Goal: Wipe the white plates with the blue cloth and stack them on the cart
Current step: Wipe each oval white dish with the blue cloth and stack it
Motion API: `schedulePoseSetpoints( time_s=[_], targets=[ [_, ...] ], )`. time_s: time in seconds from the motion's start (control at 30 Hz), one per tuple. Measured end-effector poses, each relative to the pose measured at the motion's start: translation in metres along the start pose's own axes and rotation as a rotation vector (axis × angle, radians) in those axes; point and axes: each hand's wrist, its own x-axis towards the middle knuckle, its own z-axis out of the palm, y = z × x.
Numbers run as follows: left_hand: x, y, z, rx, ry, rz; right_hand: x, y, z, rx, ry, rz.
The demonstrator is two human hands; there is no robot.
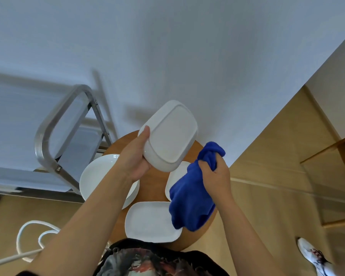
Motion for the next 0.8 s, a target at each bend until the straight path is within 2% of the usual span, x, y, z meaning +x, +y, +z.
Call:
schedulePoseSetpoints(
  time_s=[0.1,0.2,0.27,0.33,0.4,0.5,0.63,0.7,0.8],
  targets=[
    [0.000,-0.008,0.010,0.028,0.008,0.006,-0.001,-0.013,0.004,-0.036,-0.070,-0.182],
    [0.001,-0.011,0.019,0.096,0.012,0.018,-0.011,-0.027,0.019,-0.240,-0.202,-0.498],
    [0.000,-0.006,0.018,0.084,-0.010,0.021,-0.019,-0.029,0.027,-0.319,-0.270,-0.567],
    [-0.001,0.000,0.015,0.076,-0.039,0.020,-0.022,-0.023,0.026,-0.409,-0.252,-0.595],
    [-0.001,0.003,0.009,0.108,-0.024,0.041,-0.021,-0.013,0.020,-0.565,-0.268,-0.557],
    [-0.001,0.004,0.002,0.111,0.006,0.080,-0.020,0.003,0.013,-0.704,-0.346,-0.369],
    [-0.003,0.002,0.005,0.241,0.077,0.130,-0.013,0.004,0.007,-0.445,-0.255,-0.184],
    [-0.003,-0.009,0.010,0.315,0.098,0.087,-0.012,-0.005,0.009,-0.313,-0.239,-0.165],
    [-0.005,-0.030,0.021,0.394,0.127,-0.022,-0.014,-0.019,0.014,-0.240,-0.232,-0.161]
  ],
)
